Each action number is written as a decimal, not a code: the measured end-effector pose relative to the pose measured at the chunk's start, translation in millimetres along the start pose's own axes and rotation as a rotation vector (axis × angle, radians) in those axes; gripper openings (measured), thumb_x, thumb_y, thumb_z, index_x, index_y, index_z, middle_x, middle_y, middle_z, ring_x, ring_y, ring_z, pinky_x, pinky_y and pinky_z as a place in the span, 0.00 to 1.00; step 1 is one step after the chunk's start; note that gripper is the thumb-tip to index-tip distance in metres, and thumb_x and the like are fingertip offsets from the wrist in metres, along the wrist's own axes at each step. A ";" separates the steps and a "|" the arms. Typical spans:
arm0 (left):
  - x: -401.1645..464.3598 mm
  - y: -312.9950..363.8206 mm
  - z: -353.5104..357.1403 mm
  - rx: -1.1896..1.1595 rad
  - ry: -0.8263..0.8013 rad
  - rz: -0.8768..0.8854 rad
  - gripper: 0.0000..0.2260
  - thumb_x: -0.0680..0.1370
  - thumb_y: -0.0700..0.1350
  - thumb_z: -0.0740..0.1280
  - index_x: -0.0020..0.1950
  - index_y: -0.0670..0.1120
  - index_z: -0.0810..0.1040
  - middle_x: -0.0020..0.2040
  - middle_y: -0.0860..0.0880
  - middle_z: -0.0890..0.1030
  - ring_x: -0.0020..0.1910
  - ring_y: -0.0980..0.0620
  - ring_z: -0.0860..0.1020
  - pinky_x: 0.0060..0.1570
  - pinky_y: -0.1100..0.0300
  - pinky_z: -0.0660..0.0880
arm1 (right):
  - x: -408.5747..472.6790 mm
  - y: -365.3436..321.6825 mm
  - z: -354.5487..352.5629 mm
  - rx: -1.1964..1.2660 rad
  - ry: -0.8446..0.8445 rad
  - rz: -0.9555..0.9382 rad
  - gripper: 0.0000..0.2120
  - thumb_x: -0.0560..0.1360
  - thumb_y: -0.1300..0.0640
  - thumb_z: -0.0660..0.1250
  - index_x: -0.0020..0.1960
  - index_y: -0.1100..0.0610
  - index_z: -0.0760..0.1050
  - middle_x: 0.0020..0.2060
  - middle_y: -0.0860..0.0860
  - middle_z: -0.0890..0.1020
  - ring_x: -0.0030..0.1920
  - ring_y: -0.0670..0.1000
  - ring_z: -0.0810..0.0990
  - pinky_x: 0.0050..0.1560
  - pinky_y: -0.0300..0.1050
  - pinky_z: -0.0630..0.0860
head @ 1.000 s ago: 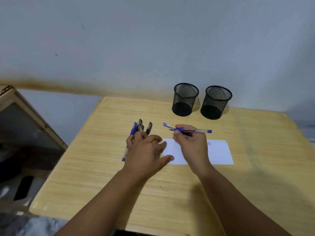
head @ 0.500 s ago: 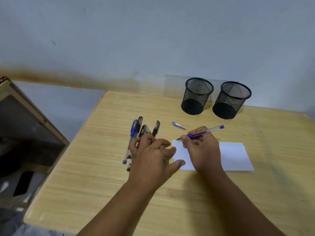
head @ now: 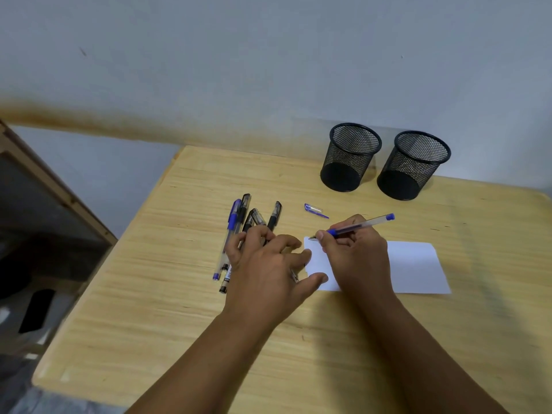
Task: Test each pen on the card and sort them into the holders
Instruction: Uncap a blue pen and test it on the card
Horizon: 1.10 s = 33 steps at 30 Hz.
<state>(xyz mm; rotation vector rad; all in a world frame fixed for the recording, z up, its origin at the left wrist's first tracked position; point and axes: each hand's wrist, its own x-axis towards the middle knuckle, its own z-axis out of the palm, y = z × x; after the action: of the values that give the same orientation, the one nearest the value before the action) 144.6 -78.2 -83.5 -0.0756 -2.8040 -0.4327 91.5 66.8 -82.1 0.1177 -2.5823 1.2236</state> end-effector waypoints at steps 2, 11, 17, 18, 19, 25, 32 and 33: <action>-0.6 0.5 -0.5 0.002 -0.005 -0.002 0.18 0.69 0.71 0.64 0.46 0.62 0.84 0.53 0.62 0.81 0.60 0.52 0.67 0.60 0.49 0.54 | -0.6 -0.7 -0.7 -0.002 -0.006 0.004 0.09 0.73 0.57 0.75 0.46 0.63 0.80 0.36 0.52 0.85 0.33 0.48 0.82 0.41 0.36 0.77; -0.7 1.2 -1.6 0.007 -0.016 -0.006 0.18 0.69 0.71 0.63 0.47 0.62 0.84 0.54 0.62 0.81 0.60 0.52 0.67 0.60 0.50 0.54 | -1.7 -4.6 -2.8 0.030 -0.022 0.054 0.08 0.73 0.57 0.74 0.46 0.59 0.77 0.32 0.42 0.78 0.31 0.40 0.78 0.39 0.28 0.73; -0.6 1.3 -1.7 0.005 -0.004 -0.002 0.17 0.69 0.70 0.65 0.46 0.61 0.84 0.53 0.62 0.82 0.60 0.52 0.67 0.59 0.51 0.54 | 0.2 -1.0 0.1 0.011 -0.021 0.055 0.10 0.73 0.56 0.74 0.48 0.61 0.79 0.34 0.47 0.82 0.33 0.42 0.81 0.41 0.31 0.76; -0.6 1.7 -1.4 0.005 -0.006 -0.003 0.17 0.69 0.70 0.64 0.45 0.61 0.84 0.53 0.62 0.82 0.60 0.52 0.67 0.59 0.51 0.54 | 0.2 -0.6 0.3 0.016 -0.019 0.065 0.10 0.73 0.55 0.74 0.48 0.61 0.79 0.35 0.49 0.84 0.34 0.45 0.83 0.42 0.34 0.78; -0.6 2.1 -1.1 0.008 -0.007 -0.003 0.17 0.69 0.70 0.64 0.45 0.61 0.84 0.53 0.61 0.82 0.59 0.52 0.67 0.59 0.51 0.55 | 0.2 -0.6 0.3 0.018 -0.016 0.073 0.10 0.73 0.55 0.74 0.49 0.61 0.79 0.36 0.49 0.84 0.35 0.47 0.83 0.43 0.36 0.79; -0.7 1.7 0.1 0.009 -0.003 0.000 0.17 0.68 0.70 0.65 0.44 0.61 0.84 0.53 0.61 0.82 0.59 0.51 0.67 0.59 0.51 0.56 | -0.4 -1.9 -0.9 0.018 -0.039 0.094 0.09 0.73 0.57 0.74 0.49 0.59 0.77 0.35 0.46 0.81 0.34 0.46 0.82 0.42 0.32 0.77; -0.8 1.6 -0.6 0.006 -0.005 -0.008 0.18 0.69 0.70 0.63 0.45 0.61 0.85 0.53 0.61 0.82 0.60 0.51 0.68 0.59 0.51 0.56 | 0.4 -0.7 0.5 0.015 -0.036 0.118 0.10 0.73 0.56 0.74 0.50 0.60 0.78 0.36 0.46 0.82 0.34 0.44 0.81 0.42 0.30 0.75; -0.8 1.9 -0.6 0.008 -0.011 -0.009 0.18 0.69 0.71 0.63 0.45 0.61 0.84 0.53 0.61 0.82 0.60 0.51 0.68 0.59 0.51 0.56 | 0.1 -0.4 -0.1 0.014 -0.044 0.112 0.10 0.73 0.56 0.74 0.50 0.59 0.77 0.35 0.45 0.81 0.34 0.42 0.80 0.41 0.29 0.75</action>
<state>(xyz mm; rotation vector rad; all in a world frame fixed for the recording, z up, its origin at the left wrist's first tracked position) 145.8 -76.5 -82.6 -0.0632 -2.8180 -0.4240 91.5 66.7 -81.8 0.0035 -2.6499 1.2920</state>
